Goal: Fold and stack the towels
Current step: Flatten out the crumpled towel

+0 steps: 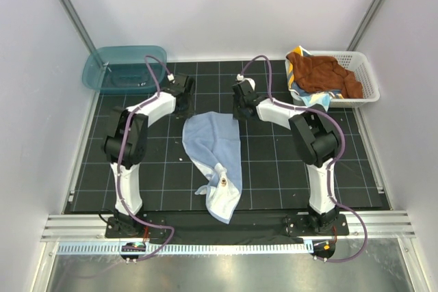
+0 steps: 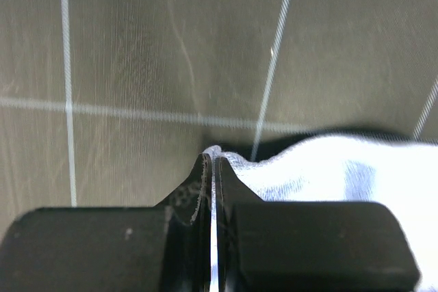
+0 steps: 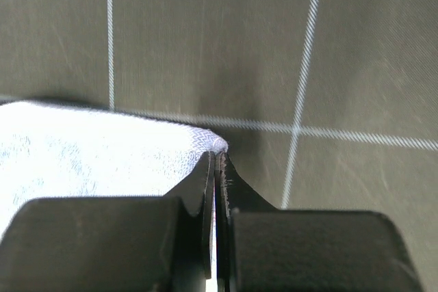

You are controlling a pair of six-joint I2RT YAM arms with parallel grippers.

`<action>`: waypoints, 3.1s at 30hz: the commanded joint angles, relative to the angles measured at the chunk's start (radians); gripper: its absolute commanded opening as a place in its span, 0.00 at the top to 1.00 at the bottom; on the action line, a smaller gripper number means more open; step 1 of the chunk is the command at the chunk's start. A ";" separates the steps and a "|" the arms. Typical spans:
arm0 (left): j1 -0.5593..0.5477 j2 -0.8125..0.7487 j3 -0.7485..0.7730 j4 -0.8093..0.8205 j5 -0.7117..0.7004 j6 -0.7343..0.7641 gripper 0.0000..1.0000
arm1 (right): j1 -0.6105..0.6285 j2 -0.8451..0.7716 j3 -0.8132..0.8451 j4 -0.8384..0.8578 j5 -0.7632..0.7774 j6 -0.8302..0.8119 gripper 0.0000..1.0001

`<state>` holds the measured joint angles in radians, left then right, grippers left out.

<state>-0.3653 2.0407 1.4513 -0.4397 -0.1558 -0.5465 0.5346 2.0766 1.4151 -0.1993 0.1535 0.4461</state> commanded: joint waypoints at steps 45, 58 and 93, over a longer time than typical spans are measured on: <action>-0.363 -0.981 0.138 -0.441 -0.217 0.080 1.00 | 0.274 -1.023 0.073 -0.445 0.216 -0.156 0.99; -0.200 -0.700 -0.006 0.043 -0.186 0.137 1.00 | -0.017 -0.755 -0.079 -0.174 0.135 -0.167 0.99; 0.129 0.012 0.333 0.271 0.134 0.120 1.00 | -0.242 0.027 0.491 -0.078 -0.100 -0.172 0.99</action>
<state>-0.2485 2.1468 1.8458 -0.2058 0.0284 -0.4381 0.3168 2.2211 1.9766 -0.3103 0.0216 0.2871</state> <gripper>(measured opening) 0.022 0.035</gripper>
